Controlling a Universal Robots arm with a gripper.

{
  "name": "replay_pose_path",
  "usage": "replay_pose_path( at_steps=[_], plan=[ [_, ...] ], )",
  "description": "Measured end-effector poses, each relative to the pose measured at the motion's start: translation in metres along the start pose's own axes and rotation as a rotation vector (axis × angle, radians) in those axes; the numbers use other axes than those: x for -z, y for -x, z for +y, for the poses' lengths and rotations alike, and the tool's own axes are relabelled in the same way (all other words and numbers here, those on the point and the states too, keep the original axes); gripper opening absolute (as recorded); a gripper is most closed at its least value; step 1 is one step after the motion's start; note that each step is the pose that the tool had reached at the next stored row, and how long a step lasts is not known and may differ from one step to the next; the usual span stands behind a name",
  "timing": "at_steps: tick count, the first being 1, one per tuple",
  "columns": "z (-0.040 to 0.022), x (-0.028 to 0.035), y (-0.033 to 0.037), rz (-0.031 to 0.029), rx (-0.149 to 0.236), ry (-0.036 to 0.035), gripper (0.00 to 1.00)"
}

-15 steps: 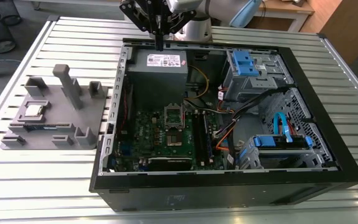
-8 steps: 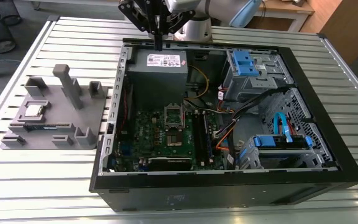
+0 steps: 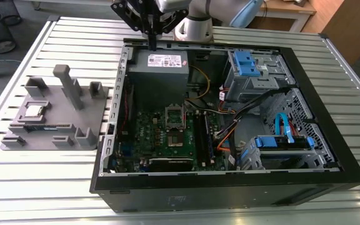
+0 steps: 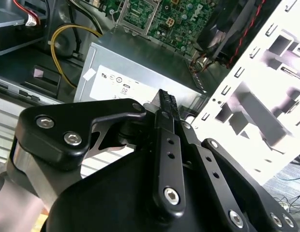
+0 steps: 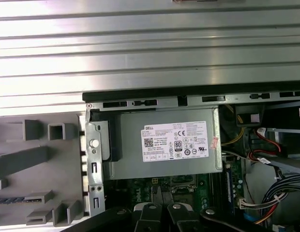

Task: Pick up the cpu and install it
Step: 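Reach for the cpu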

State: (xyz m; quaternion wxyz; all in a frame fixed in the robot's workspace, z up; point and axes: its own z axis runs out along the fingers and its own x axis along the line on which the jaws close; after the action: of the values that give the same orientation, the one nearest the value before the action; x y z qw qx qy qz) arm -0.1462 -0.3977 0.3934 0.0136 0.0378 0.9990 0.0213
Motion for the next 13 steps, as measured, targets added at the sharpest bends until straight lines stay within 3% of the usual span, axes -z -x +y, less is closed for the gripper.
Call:
replay_pose_path(
  at_steps=[13],
  plan=[
    [-0.0018,0.0006,-0.0239,-0.0001,0.0,0.0001,0.11]
  ],
)
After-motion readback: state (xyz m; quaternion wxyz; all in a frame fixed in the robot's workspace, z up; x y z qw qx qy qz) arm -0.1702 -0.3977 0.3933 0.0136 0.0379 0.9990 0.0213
